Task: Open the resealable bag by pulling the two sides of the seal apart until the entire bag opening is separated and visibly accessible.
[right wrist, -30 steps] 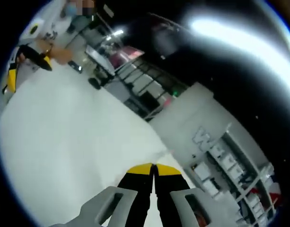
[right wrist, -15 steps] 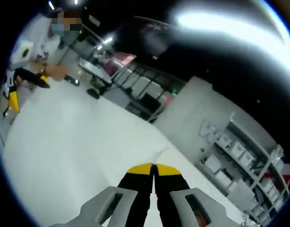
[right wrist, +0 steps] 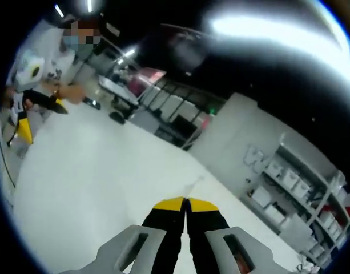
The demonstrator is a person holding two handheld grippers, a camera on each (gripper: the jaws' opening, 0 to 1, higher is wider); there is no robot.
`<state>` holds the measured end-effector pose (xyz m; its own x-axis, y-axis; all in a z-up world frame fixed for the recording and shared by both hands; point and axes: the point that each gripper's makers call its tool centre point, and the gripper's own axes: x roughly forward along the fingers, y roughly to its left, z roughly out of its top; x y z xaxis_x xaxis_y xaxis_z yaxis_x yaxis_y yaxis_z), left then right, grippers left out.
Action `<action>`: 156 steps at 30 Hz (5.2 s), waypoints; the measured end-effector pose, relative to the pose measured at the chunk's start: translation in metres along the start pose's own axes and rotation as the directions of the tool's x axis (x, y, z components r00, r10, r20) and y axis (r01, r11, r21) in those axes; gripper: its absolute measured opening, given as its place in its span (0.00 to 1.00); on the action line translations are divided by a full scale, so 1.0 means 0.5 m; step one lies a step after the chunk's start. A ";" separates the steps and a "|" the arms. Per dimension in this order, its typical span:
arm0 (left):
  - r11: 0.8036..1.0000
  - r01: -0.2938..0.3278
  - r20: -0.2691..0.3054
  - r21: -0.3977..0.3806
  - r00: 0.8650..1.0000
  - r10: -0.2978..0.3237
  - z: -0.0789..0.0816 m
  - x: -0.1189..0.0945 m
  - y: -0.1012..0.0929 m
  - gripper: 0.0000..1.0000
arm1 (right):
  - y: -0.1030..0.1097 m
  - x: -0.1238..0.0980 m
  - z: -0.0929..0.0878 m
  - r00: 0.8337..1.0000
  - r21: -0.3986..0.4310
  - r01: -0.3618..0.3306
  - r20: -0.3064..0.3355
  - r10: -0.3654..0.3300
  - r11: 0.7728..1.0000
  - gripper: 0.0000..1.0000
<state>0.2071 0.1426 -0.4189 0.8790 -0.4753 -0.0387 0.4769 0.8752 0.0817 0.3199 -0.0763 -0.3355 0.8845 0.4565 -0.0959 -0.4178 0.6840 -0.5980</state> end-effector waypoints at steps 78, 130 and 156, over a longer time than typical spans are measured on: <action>1.000 0.020 -0.010 -0.006 1.000 -0.020 -0.003 0.008 -0.013 0.88 | 0.236 -0.094 0.043 0.931 0.328 -0.366 0.129 0.342 0.871 0.00; 0.992 0.101 0.025 -0.076 0.995 -0.099 -0.004 0.008 -0.048 0.84 | 0.395 -0.140 -0.039 0.853 0.351 -0.498 0.033 0.521 0.793 0.00; 0.987 0.141 0.021 -0.075 0.990 -0.139 -0.008 0.010 -0.064 0.80 | 0.388 -0.158 -0.034 0.861 0.314 -0.490 0.026 0.509 0.813 0.10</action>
<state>0.1964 0.1126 -0.4256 0.8036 -0.5945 -0.0291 0.5948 0.8039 0.0007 0.1725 0.0109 -0.4576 0.5433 0.7555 -0.3661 -0.8384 0.5112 -0.1892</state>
